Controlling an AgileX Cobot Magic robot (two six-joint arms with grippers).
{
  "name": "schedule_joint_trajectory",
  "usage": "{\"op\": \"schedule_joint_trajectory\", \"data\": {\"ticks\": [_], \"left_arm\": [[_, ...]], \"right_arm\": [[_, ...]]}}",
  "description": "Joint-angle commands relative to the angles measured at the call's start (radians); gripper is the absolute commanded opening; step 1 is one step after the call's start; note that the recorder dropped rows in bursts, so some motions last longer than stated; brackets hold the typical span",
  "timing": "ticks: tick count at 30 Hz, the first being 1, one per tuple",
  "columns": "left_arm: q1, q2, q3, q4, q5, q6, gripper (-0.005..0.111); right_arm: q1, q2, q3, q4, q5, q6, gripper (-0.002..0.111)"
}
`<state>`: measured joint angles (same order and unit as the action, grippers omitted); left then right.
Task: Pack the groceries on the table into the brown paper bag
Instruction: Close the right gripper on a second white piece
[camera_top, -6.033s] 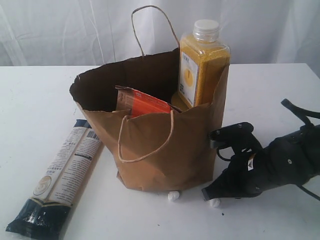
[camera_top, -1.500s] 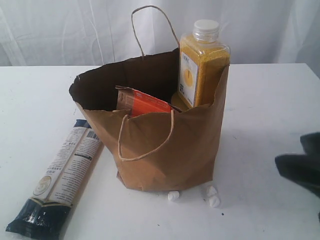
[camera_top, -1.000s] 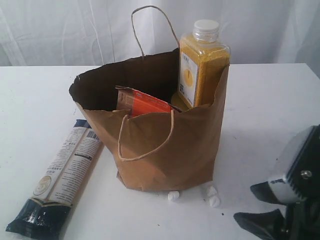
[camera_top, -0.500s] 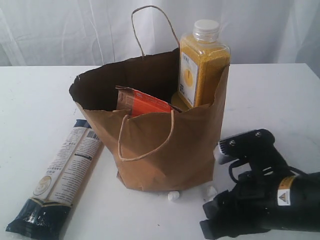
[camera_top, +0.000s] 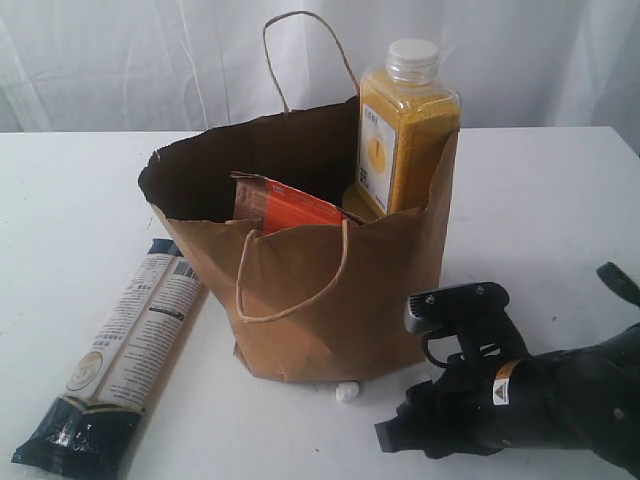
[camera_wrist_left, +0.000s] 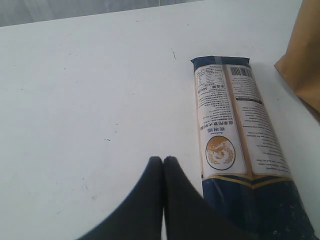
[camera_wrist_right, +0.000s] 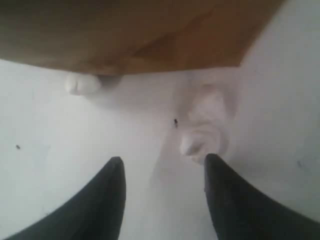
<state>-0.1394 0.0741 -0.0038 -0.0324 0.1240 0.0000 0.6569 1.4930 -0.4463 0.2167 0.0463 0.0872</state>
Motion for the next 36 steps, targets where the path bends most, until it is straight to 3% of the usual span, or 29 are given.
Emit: {"op": "schedule_joint_trajectory", "data": {"ticks": [1,17,22,29,36], "left_arm": [[0.002,-0.005,0.004,-0.008,0.002,0.000,0.000],[0.002,-0.005,0.004,-0.008,0.002,0.000,0.000],[0.002,-0.005,0.004,-0.008,0.002,0.000,0.000],[0.002,-0.005,0.004,-0.008,0.002,0.000,0.000],[0.002,-0.005,0.004,-0.008,0.002,0.000,0.000]], "right_arm": [[-0.041,0.015,-0.010,-0.008,-0.036,0.029,0.046],[-0.052,0.092,-0.021,-0.008,-0.036,0.029,0.046],[-0.052,0.096,-0.021,-0.008,-0.046,0.029,0.033],[-0.052,0.087,-0.021,-0.008,-0.017,0.023,0.000],[-0.048,-0.003,-0.019,-0.008,0.078,0.023,0.000]]}}
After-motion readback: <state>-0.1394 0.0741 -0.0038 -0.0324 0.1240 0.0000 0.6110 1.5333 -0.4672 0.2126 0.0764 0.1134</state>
